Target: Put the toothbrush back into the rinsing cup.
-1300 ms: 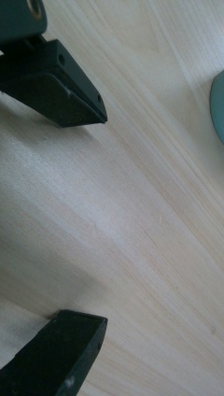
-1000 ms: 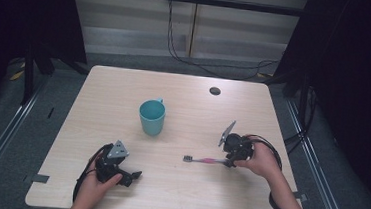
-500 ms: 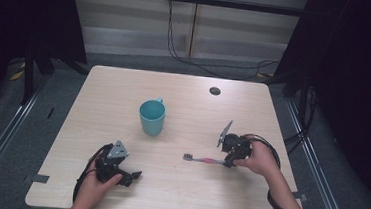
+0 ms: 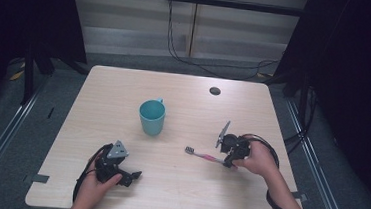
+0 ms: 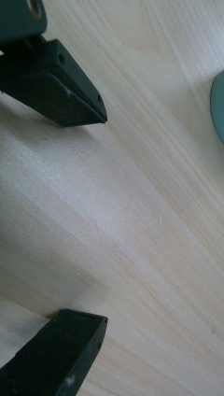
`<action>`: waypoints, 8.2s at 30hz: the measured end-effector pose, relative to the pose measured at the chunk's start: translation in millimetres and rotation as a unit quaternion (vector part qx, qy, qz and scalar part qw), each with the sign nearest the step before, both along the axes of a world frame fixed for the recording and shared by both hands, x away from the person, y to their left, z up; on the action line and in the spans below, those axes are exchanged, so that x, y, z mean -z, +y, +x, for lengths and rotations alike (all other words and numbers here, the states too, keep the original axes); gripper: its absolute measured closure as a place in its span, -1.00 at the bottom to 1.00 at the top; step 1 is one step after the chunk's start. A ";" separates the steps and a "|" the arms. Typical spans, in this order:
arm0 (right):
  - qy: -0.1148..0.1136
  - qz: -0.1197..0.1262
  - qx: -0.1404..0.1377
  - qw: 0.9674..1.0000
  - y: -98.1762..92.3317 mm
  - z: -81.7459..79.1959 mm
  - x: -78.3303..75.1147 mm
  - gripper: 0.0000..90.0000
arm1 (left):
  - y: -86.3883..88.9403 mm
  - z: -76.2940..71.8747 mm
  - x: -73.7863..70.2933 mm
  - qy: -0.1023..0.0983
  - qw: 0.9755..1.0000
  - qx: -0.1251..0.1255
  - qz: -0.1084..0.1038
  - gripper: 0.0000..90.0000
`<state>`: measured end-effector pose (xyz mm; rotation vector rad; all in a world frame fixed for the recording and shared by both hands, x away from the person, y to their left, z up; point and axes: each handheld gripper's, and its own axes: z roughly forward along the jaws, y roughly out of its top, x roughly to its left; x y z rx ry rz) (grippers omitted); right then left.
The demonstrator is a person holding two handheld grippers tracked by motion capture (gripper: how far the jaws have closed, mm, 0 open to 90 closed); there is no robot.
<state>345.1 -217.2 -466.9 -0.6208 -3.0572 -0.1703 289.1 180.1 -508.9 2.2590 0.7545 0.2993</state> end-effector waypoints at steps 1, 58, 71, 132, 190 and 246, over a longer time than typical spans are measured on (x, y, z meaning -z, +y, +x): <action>-0.003 0.002 -0.001 1.000 -1.1 -0.2 0.4 0.78 | 0.0 0.0 0.0 0.000 1.000 0.000 0.000 -0.91; -0.086 0.186 0.087 0.975 -11.9 -24.9 -34.4 0.79 | 0.5 -2.3 0.2 0.007 1.000 0.008 -0.003 -0.94; -0.094 0.206 0.089 0.970 -6.2 -26.4 -36.3 0.79 | 0.3 0.0 -6.7 0.003 1.000 0.010 -0.029 -0.76; -0.109 0.284 0.072 0.950 48.0 -24.5 -45.9 0.79 | -47.8 38.0 -61.1 0.063 0.979 0.002 -0.196 -0.54; -0.101 0.313 0.055 0.943 70.0 -27.4 -42.7 0.78 | -57.7 46.2 -75.9 0.085 0.952 0.005 -0.295 0.36; -0.075 0.347 0.063 0.933 83.5 -29.4 -26.3 0.75 | -78.6 46.0 -89.8 0.086 0.941 0.016 -0.326 0.83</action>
